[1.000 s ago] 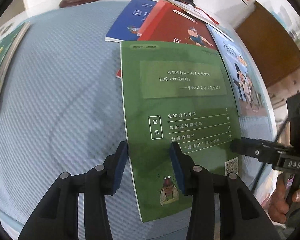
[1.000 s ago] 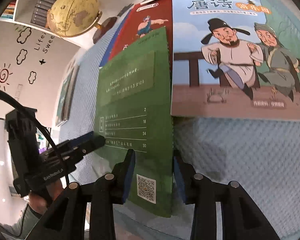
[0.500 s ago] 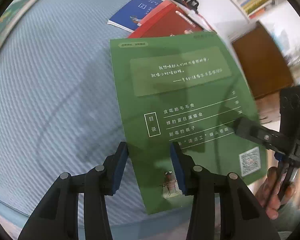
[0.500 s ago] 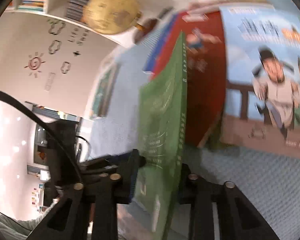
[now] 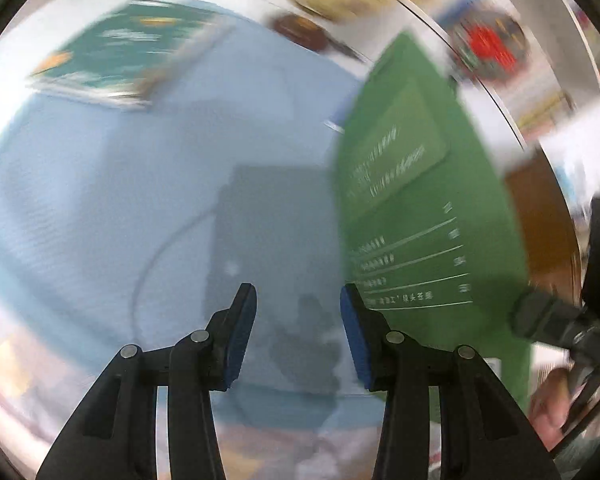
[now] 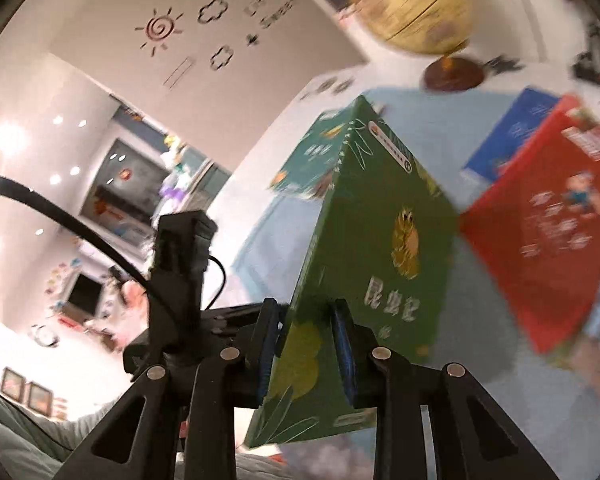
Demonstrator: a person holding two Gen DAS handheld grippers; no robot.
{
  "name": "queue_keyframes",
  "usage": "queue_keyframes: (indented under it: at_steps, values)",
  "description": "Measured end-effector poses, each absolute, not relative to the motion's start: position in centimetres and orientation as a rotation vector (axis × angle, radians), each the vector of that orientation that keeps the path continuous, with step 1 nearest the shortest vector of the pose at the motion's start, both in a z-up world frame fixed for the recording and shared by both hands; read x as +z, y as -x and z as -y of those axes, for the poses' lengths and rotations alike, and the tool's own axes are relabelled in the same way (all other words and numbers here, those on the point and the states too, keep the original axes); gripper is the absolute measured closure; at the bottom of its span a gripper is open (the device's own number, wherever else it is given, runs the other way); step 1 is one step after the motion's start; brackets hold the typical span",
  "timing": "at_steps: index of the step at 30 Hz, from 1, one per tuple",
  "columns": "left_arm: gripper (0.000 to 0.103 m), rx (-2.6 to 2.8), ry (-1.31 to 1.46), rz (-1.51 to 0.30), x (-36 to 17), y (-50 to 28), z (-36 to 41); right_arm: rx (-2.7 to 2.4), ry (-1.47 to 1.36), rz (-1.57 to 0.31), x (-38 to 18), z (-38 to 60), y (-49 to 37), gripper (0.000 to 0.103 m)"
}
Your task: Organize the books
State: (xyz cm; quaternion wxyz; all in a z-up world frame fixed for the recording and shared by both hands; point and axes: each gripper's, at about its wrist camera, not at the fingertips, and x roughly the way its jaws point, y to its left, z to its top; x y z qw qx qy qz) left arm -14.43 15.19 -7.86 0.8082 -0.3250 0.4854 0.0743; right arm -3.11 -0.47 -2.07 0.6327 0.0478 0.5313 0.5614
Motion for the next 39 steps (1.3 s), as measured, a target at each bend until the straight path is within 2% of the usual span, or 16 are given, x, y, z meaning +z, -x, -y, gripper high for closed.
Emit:
queue_keyframes:
  at_steps: [3,7,8,10,11,15,16,19,20,26,28,32,35,38,39]
  values:
    - [0.063,0.415,0.618,-1.038,-7.6,18.3,-18.2,1.301,-0.056,-1.269,-3.7,-2.0,4.4,0.077]
    - [0.063,0.473,0.669,-1.057,-9.0,21.2,-19.7,1.266,0.012,-1.315,-6.0,-2.7,4.7,0.073]
    - [0.063,0.460,0.672,-1.063,-9.5,21.4,-19.4,1.227,0.051,-1.316,-6.6,-2.6,4.7,0.070]
    - [0.061,0.425,0.672,-1.085,-10.3,21.5,-19.1,1.158,0.112,-1.324,-8.1,-2.0,4.2,0.049]
    - [0.061,0.403,0.679,-1.100,-10.9,21.2,-18.5,1.132,0.130,-1.329,-9.0,-1.5,3.8,0.048]
    - [0.061,0.364,0.676,-1.140,-12.9,19.8,-16.9,1.011,0.216,-1.303,-11.2,-1.0,3.1,0.048]
    - [0.056,0.366,0.650,-1.141,-12.9,19.1,-16.5,0.990,0.237,-1.296,-11.7,-1.2,3.0,0.049]
    - [0.054,0.365,0.589,-1.144,-12.8,18.3,-15.8,0.983,0.254,-1.292,-12.7,-2.1,3.3,0.063]
    - [0.054,0.365,0.578,-1.141,-12.8,18.3,-15.6,0.987,0.259,-1.302,-13.1,-2.4,3.6,0.065]
    - [0.054,0.274,0.600,-1.127,-12.5,18.8,-15.2,1.007,0.251,-1.283,-13.7,-2.6,4.4,0.065]
    - [0.054,0.239,0.670,-1.069,-11.6,19.6,-15.5,1.013,0.198,-1.307,-13.9,-2.2,3.8,0.065]
    - [0.062,0.134,0.817,-0.902,-8.3,21.2,-16.4,1.053,0.012,-1.396,-14.7,-1.2,2.2,0.064]
    - [0.065,0.123,0.707,-0.907,-6.9,20.4,-14.6,1.065,-0.105,-1.447,-15.6,-0.4,1.4,0.064]
    - [0.067,0.189,0.639,-0.964,-8.6,19.5,-13.8,1.065,-0.122,-1.454,-15.7,-0.4,1.4,0.064]
    - [0.071,0.207,0.640,-0.972,-9.0,19.3,-13.9,1.064,-0.121,-1.452,-15.6,-0.4,1.4,0.064]
